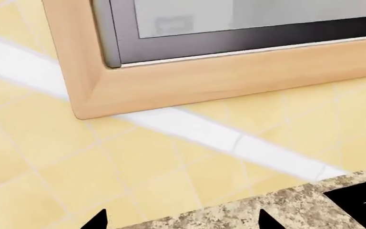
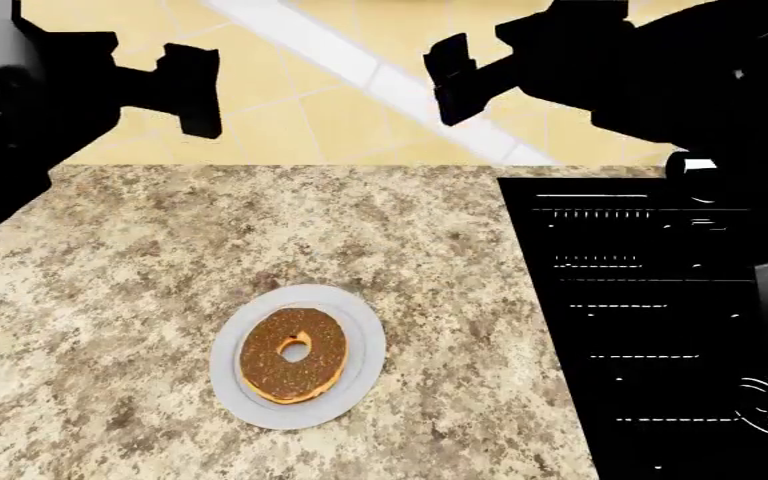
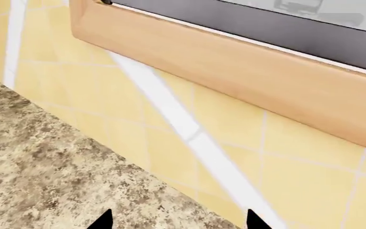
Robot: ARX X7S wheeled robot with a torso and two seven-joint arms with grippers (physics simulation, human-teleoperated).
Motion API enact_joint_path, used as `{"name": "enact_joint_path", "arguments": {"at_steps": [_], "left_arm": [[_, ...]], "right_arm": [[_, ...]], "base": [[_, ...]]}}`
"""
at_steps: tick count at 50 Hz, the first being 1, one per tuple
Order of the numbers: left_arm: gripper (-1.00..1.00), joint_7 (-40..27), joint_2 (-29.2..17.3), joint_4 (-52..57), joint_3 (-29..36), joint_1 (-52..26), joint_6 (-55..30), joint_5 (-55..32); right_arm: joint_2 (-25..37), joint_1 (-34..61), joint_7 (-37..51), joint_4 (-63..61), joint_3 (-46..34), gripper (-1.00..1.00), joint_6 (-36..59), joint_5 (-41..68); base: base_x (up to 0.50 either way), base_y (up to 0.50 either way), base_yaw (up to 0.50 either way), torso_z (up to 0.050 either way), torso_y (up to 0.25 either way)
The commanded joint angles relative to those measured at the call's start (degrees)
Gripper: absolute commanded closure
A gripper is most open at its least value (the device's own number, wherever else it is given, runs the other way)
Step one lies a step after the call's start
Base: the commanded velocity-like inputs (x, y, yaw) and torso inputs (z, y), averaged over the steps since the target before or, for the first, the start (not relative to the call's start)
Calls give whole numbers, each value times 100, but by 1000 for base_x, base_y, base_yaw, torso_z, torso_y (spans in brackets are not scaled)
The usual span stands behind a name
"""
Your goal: Place the pastries on the plates.
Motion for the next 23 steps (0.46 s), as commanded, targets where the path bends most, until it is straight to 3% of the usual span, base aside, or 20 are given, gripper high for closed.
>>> {"name": "enact_joint_path", "arguments": {"at_steps": [1,23], "left_arm": [[-100,586,563,-803,425,-1109,-305,422],[-100,1217,1028,-1519,804,-1935,-219,953]], "right_arm": [[67,470,96,72,87,-100,-34,-252],[-7,1280,177,479,197,-100,-121,-466]], "base": [[0,0,0,0,0],[0,0,0,0,0]]}}
